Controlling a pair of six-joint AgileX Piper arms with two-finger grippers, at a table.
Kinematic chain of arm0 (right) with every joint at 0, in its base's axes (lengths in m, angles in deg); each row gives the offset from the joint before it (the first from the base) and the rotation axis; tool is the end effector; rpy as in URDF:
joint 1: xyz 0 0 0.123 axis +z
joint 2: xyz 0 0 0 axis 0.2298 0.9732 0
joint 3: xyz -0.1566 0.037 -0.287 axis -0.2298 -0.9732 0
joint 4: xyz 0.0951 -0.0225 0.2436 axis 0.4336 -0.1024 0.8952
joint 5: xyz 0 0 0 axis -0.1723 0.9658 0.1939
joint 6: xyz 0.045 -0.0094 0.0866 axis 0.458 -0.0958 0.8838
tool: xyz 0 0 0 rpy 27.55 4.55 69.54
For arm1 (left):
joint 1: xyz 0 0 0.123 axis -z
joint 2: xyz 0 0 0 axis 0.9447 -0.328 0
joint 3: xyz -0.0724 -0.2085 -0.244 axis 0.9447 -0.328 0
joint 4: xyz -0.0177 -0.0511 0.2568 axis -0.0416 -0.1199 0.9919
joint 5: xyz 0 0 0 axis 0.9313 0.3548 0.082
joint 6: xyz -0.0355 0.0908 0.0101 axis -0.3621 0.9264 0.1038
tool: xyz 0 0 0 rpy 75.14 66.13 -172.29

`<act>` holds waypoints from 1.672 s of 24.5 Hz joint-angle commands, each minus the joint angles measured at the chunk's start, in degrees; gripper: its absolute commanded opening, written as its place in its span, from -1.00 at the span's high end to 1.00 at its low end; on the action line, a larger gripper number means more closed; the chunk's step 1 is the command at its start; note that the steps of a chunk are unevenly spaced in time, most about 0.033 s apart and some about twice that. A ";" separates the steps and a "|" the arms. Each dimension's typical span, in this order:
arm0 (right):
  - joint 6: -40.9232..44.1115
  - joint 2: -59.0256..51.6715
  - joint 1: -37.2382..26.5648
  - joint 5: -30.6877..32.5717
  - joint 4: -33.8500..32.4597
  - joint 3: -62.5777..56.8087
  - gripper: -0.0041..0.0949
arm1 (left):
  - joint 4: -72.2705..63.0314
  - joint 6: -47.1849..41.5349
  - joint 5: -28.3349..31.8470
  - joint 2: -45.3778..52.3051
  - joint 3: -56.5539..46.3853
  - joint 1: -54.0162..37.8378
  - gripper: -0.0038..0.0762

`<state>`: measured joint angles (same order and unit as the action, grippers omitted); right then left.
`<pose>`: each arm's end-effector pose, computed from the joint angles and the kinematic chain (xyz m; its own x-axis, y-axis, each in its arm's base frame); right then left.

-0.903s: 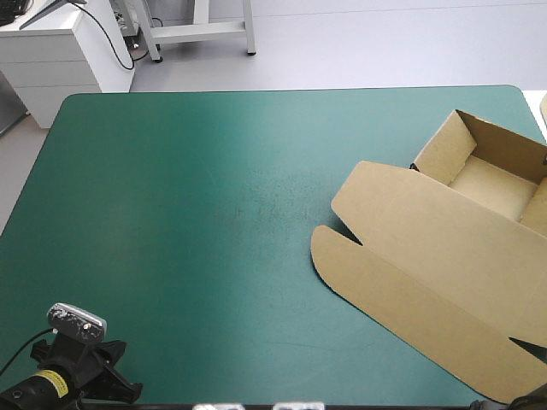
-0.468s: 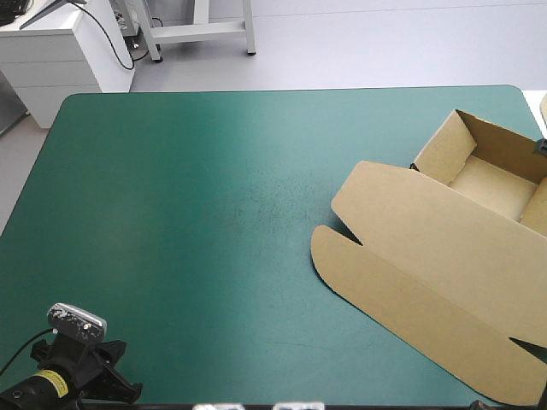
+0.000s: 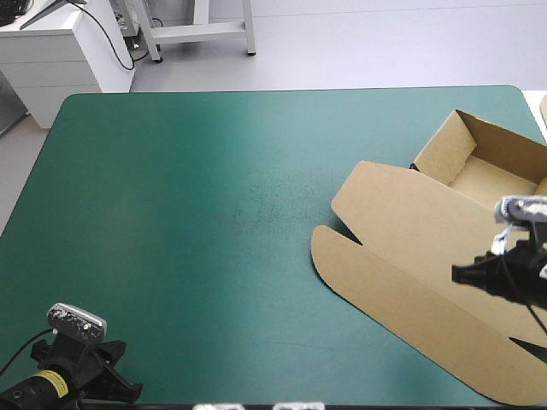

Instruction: Fold the box

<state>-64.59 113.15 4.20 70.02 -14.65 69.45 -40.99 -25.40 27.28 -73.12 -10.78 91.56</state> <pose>0.0999 0.0022 0.4169 -0.7727 0.0319 -0.6339 -0.0290 0.9959 0.0855 0.0149 -0.0069 0.2705 -0.6913 0.3011 -0.6569 0.3867 0.9221 0.0156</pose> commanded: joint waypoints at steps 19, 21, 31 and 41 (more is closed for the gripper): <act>-7.07 -32.49 3.32 -6.82 -0.08 -29.55 0.96 | -0.30 -0.14 2.71 -0.55 1.34 0.11 0.92; -7.07 -33.33 3.32 -7.49 -0.08 -29.42 0.96 | -0.30 -0.14 2.71 -0.55 1.34 0.11 0.92; -7.22 -33.57 3.32 -6.96 -0.08 -29.42 0.96 | -0.30 -0.14 2.71 -0.55 1.34 0.11 0.92; -7.22 -33.57 3.32 -6.96 -0.08 -29.42 0.96 | -0.16 -1.16 2.71 -0.55 1.34 0.11 0.92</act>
<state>-71.52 78.74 7.32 66.20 -15.09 38.58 -40.99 -26.04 27.22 -73.12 -10.83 91.56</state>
